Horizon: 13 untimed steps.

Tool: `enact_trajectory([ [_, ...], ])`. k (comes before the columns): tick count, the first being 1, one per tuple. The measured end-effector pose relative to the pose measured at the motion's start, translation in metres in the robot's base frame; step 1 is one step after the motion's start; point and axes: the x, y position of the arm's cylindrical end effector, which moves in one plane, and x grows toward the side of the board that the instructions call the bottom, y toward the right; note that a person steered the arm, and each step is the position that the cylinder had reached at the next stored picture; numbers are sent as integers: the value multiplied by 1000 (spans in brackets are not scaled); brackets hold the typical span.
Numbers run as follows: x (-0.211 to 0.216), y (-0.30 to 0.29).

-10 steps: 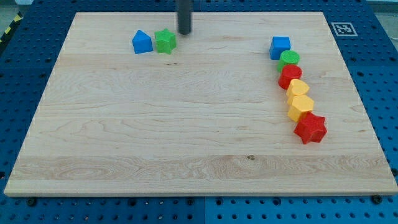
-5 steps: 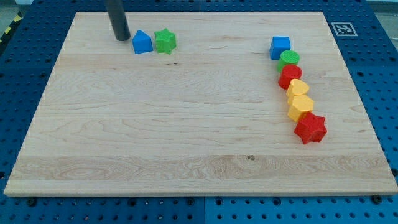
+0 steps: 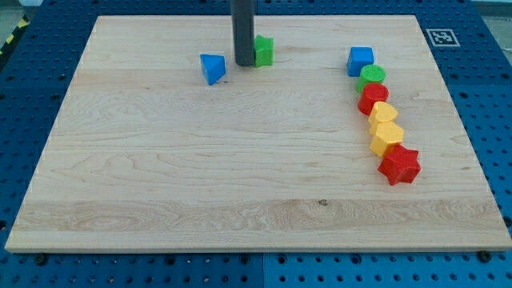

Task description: Move the green star to the top of blue cube

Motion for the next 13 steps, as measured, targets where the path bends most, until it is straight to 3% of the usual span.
enact_trajectory([
  [3, -1, 40],
  [9, -94, 45],
  [13, -61, 49],
])
